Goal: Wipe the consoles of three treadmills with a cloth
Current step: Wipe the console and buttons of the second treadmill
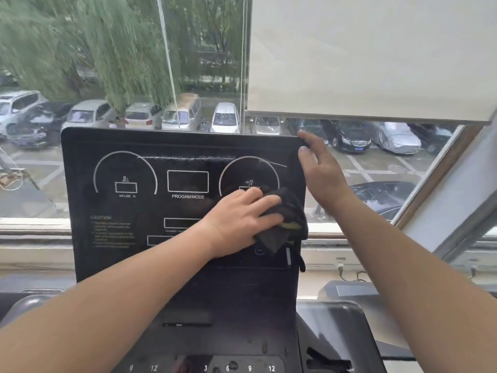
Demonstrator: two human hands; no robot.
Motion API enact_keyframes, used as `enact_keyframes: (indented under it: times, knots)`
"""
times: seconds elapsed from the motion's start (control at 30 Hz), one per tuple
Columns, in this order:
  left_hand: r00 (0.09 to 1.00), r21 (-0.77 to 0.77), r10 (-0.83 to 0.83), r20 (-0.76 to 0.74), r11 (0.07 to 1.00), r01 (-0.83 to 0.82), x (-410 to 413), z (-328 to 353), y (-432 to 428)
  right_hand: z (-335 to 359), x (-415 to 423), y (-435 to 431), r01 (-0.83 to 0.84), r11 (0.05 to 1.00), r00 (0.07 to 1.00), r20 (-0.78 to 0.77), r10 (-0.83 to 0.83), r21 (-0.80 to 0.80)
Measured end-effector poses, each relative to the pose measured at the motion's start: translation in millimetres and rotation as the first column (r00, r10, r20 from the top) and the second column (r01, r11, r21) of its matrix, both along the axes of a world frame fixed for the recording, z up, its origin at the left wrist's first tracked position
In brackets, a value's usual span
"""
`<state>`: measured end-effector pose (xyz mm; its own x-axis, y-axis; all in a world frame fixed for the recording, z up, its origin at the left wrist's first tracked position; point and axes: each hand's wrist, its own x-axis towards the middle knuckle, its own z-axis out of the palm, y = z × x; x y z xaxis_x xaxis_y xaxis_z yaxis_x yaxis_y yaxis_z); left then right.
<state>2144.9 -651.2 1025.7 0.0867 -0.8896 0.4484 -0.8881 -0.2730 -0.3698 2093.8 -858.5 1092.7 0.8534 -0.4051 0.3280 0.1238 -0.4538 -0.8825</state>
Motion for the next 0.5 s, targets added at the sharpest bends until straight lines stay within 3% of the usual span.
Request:
enact_keyframes:
  times: [0.03, 0.1, 0.17, 0.27, 0.33, 0.4, 0.5]
  knots:
    - [0.999, 0.014, 0.007, 0.042, 1.000, -0.008, 7.2, 10.6, 0.6, -1.2, 0.4, 0.5, 0.014, 1.000, 1.000, 0.008, -0.014, -0.011]
    - [0.987, -0.127, 0.161, 0.015, 0.979, -0.158, 20.8, 33.0, -4.8, -2.8, 1.9, 4.6, 0.036, 0.999, 0.999, 0.033, -0.036, -0.009]
    - [0.930, -0.334, 0.320, -0.181, 0.870, -0.364, 21.7, 44.4, -17.7, -3.0, 4.2, 6.1, 0.032, 0.998, 0.999, 0.035, -0.034, 0.053]
    - [0.855, -0.411, 0.367, -0.365, 0.761, -0.502, -5.3, 18.8, -40.0, -2.1, 3.7, 6.1, 0.027, 0.996, 0.999, 0.025, -0.029, 0.084]
    - [0.906, -0.349, 0.282, -0.316, 0.853, -0.387, -25.2, -12.7, -45.3, -2.2, 2.0, 5.6, 0.039, 0.999, 0.998, 0.041, -0.040, 0.035]
    - [0.980, -0.155, 0.120, -0.156, 0.977, -0.145, -36.8, -41.5, -37.1, -4.7, 2.4, 4.7, 0.047, 0.999, 0.998, 0.045, -0.048, 0.015]
    - [0.999, 0.116, -0.047, -0.004, 0.992, 0.047, -29.8, -39.2, -17.0, -6.7, 2.5, 5.2, 0.057, 0.998, 0.998, 0.020, -0.057, 0.005]
